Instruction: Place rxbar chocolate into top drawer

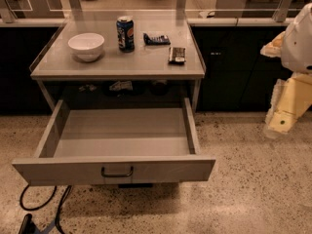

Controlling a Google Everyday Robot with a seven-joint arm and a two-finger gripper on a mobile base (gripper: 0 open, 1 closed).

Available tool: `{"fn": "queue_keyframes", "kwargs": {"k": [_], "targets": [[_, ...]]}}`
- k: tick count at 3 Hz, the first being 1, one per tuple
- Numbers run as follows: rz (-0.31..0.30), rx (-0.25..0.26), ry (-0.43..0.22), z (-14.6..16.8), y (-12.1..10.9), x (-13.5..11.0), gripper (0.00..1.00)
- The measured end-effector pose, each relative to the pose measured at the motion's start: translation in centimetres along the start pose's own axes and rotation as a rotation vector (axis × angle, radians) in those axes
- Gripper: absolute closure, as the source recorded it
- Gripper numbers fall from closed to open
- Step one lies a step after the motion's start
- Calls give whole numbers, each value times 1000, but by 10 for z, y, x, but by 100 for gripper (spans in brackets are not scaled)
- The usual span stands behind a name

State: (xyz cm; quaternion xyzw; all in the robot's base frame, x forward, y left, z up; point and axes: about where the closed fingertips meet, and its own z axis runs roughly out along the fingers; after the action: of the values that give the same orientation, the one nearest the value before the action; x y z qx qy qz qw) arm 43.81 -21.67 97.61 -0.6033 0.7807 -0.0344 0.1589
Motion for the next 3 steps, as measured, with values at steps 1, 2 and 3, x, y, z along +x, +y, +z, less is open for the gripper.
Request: {"fn": "queue_keyframes", "kwargs": {"k": [1, 2, 3], "targets": [[-7, 9, -18, -1, -3, -1, 0], [-58, 4, -140, 7, -33, -10, 0], [-142, -78, -274, 34, -74, -35, 0]]}}
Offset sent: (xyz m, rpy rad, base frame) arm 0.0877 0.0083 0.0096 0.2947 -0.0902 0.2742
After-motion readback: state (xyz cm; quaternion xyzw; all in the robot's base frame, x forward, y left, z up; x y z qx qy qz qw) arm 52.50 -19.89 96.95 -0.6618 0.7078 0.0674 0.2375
